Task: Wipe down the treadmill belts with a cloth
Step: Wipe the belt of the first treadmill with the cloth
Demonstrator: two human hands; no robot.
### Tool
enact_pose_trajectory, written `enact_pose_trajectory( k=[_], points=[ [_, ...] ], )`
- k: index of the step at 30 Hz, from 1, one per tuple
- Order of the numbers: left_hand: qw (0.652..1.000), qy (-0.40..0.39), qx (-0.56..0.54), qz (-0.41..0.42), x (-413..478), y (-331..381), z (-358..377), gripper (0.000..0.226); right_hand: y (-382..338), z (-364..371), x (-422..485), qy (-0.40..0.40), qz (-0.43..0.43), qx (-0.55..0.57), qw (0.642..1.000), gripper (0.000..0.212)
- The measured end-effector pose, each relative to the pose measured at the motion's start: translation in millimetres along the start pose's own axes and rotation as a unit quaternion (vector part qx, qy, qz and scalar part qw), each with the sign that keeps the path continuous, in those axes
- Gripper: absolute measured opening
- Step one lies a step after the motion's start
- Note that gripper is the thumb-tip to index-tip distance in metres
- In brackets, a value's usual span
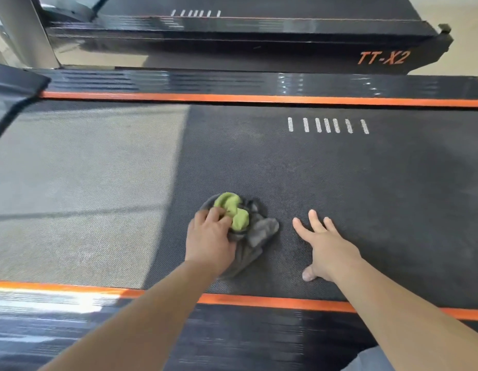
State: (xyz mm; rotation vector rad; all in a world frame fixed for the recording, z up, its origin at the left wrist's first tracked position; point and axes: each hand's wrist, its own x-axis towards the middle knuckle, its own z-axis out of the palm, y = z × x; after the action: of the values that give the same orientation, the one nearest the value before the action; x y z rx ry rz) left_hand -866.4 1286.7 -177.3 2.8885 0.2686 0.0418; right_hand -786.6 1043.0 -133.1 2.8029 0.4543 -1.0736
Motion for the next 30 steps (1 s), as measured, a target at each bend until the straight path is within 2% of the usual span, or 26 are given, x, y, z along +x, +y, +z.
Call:
enact_pose_trajectory(
  k=[1, 2, 6, 8, 10, 11, 13, 14, 16, 17, 19, 21, 23, 25, 27, 28, 30],
  points=[
    [0.999, 0.001, -0.02, -0.027, -6.4, 8.3, 3.9, 0.038, 0.1, 0.1, 0.0, 0.0, -0.001, 0.001, 1.0, 0.134],
    [0.999, 0.002, -0.041, -0.02, -16.0, 21.5, 9.0, 0.036, 0.1, -0.4, -0.8, 0.0, -0.001, 0.006, 1.0, 0.133],
    [0.973, -0.088, -0.11, 0.183, -51.9, 70.3, 18.7, 0.044, 0.5, -2.3, -6.6, 0.021, -0.006, 0.024, 0.999, 0.115],
    [0.971, -0.08, -0.066, 0.213, -33.7, 58.4, 9.3, 0.043, 0.4, -3.1, -7.4, 0.013, -0.006, 0.022, 1.0, 0.118],
    [0.984, -0.065, -0.003, 0.165, -9.6, 33.1, 1.5, 0.042, 0.1, -4.5, -6.2, -0.001, -0.007, 0.013, 1.0, 0.128],
    [0.992, -0.053, 0.02, 0.113, 1.1, 18.7, -1.1, 0.041, -0.1, -4.3, -5.7, -0.006, -0.007, 0.01, 1.0, 0.131],
    [1.0, -0.026, 0.01, -0.001, 7.0, 3.6, -2.9, 0.041, 0.0, -3.0, -4.2, -0.007, -0.004, 0.005, 1.0, 0.132],
    [0.999, -0.024, -0.005, -0.029, 1.8, 7.8, -1.2, 0.042, 0.1, -3.0, -4.8, -0.007, -0.003, 0.004, 1.0, 0.132],
    [0.999, -0.025, -0.042, -0.007, -21.3, 34.0, 8.1, 0.04, -0.3, -3.7, -5.0, -0.005, -0.001, 0.005, 1.0, 0.128],
    [0.996, -0.033, -0.069, 0.044, -34.8, 50.1, 12.6, 0.04, -0.6, -3.9, -5.5, 0.0, -0.002, 0.007, 1.0, 0.123],
    [0.976, -0.099, -0.105, 0.161, -56.3, 72.4, 14.1, 0.044, -1.7, -5.1, -7.7, 0.007, -0.002, 0.011, 1.0, 0.118],
    [0.97, -0.111, -0.07, 0.207, -44.1, 62.9, 5.3, 0.049, -2.1, -5.8, -8.4, -0.002, 0.003, 0.009, 1.0, 0.118],
    [0.983, -0.077, 0.003, 0.164, -18.9, 36.4, -5.5, 0.057, -2.3, -6.5, -6.7, -0.016, 0.005, 0.0, 1.0, 0.124],
    [0.995, -0.069, 0.049, 0.054, -0.5, 10.2, -11.3, 0.047, -2.4, -6.2, -3.5, -0.029, 0.008, -0.01, 1.0, 0.132],
    [0.998, -0.06, 0.017, -0.021, -4.4, 10.8, -5.7, 0.038, -2.3, -5.1, -0.3, -0.032, 0.01, -0.012, 0.999, 0.133],
    [0.998, -0.058, -0.007, -0.025, -12.7, 21.5, -0.6, 0.036, -2.6, -5.5, -0.6, -0.034, 0.012, -0.009, 0.999, 0.134],
    [0.996, -0.052, -0.07, 0.036, -33.4, 49.7, 12.2, 0.036, -2.4, -5.6, -1.1, -0.026, 0.014, -0.003, 1.0, 0.13]
  ],
)
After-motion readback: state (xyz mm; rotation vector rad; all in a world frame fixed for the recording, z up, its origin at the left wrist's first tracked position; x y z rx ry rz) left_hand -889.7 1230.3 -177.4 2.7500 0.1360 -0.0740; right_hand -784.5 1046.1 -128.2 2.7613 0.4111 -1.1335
